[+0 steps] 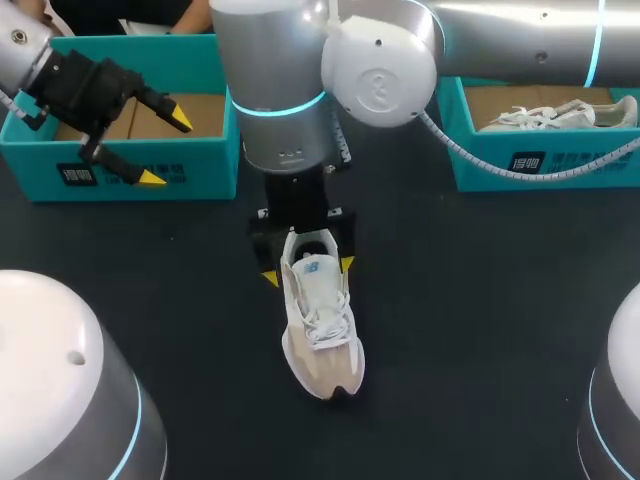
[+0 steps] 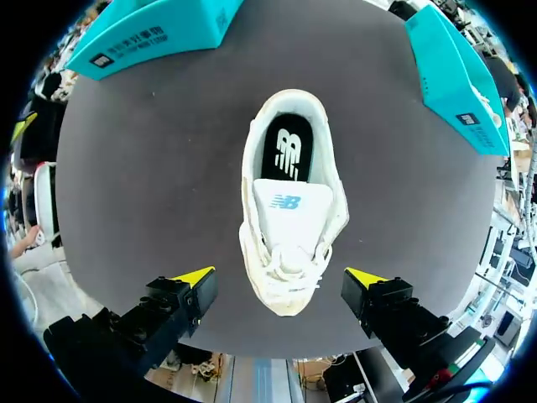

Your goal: Take the shoe out of the shoebox, open the shoe tongue, remove and reinsert the insole, then place the shoe into the shoebox

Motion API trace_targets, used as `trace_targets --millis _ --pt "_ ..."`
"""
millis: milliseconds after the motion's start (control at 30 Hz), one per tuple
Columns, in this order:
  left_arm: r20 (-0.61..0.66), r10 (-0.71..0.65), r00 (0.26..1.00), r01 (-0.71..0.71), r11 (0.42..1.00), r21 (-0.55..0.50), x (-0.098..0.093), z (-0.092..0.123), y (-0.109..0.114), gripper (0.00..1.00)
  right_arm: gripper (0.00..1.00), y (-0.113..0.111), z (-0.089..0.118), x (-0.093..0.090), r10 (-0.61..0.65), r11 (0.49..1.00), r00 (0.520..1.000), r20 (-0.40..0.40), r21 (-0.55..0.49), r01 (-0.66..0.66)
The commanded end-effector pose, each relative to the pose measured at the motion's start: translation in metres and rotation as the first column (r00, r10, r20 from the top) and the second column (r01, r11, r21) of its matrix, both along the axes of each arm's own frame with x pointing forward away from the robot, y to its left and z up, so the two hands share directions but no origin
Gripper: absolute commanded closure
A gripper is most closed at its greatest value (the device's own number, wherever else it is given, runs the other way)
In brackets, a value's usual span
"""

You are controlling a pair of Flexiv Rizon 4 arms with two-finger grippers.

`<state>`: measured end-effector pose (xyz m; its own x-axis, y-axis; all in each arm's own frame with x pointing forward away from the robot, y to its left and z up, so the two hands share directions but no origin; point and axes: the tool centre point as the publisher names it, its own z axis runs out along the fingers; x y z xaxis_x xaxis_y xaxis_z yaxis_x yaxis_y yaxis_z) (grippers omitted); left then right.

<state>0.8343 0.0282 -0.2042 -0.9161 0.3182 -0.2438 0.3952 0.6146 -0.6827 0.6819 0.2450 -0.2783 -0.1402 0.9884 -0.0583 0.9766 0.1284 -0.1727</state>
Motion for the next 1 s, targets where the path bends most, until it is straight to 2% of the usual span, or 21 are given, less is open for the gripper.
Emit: trace_targets --millis 33,133,167,233,300,433,533,667,733,767,900,1000 --pt "0.0 0.0 1.0 0.0 1.0 0.005 -0.001 0.0 0.0 0.0 0.5 0.001 -0.001 -0.005 -0.001 1.0 1.0 0.005 0.009 0.001" --pt "0.0 0.0 1.0 0.0 1.0 0.005 -0.001 0.0 0.0 0.0 0.67 0.001 -0.004 -0.008 -0.005 1.0 1.0 0.005 0.009 0.005" --pt "0.0 0.0 1.0 0.0 1.0 0.005 -0.001 0.0 0.0 0.0 0.67 0.001 -0.004 -0.008 -0.005 1.0 1.0 0.005 0.009 0.005" --pt "0.0 0.0 1.0 0.0 1.0 0.005 -0.001 0.0 0.0 0.0 0.77 -0.001 -0.01 -0.007 -0.008 1.0 1.0 0.015 0.003 0.008" --pt "0.0 0.0 1.0 0.0 1.0 0.005 -0.001 0.0 0.0 0.0 0.81 -0.002 -0.016 -0.003 0.004 1.0 1.0 0.017 0.01 -0.004" --pt "0.0 0.0 1.0 0.0 1.0 0.005 -0.001 0.0 0.0 0.0 0.78 -0.004 -0.024 0.003 0.007 1.0 1.0 0.024 0.008 -0.007" --pt "0.0 0.0 1.0 0.0 1.0 0.005 -0.001 0.0 0.0 0.0 0.78 -0.01 -0.04 0.014 0.029 0.999 0.999 0.037 0.013 -0.029" --pt "0.0 0.0 1.0 0.0 1.0 0.005 -0.001 0.0 0.0 0.0 0.73 -0.018 -0.051 0.025 0.042 0.999 0.998 0.049 0.019 -0.043" --pt "0.0 0.0 1.0 0.0 1.0 0.005 -0.001 0.0 0.0 0.0 0.73 -0.02 -0.054 0.026 0.044 0.999 0.998 0.05 0.023 -0.045" --pt "0.0 0.0 1.0 0.0 1.0 0.005 -0.001 0.0 0.0 0.0 0.74 -0.023 -0.06 0.034 0.06 0.997 0.997 0.057 0.038 -0.063" --pt "0.0 0.0 1.0 0.0 1.0 0.005 -0.001 0.0 0.0 0.0 0.76 -0.027 -0.066 0.039 0.08 0.995 0.995 0.054 0.047 -0.082" --pt "0.0 0.0 1.0 0.0 1.0 0.005 -0.001 0.0 0.0 0.0 0.76 -0.029 -0.061 0.041 0.094 0.994 0.994 0.059 0.042 -0.097"
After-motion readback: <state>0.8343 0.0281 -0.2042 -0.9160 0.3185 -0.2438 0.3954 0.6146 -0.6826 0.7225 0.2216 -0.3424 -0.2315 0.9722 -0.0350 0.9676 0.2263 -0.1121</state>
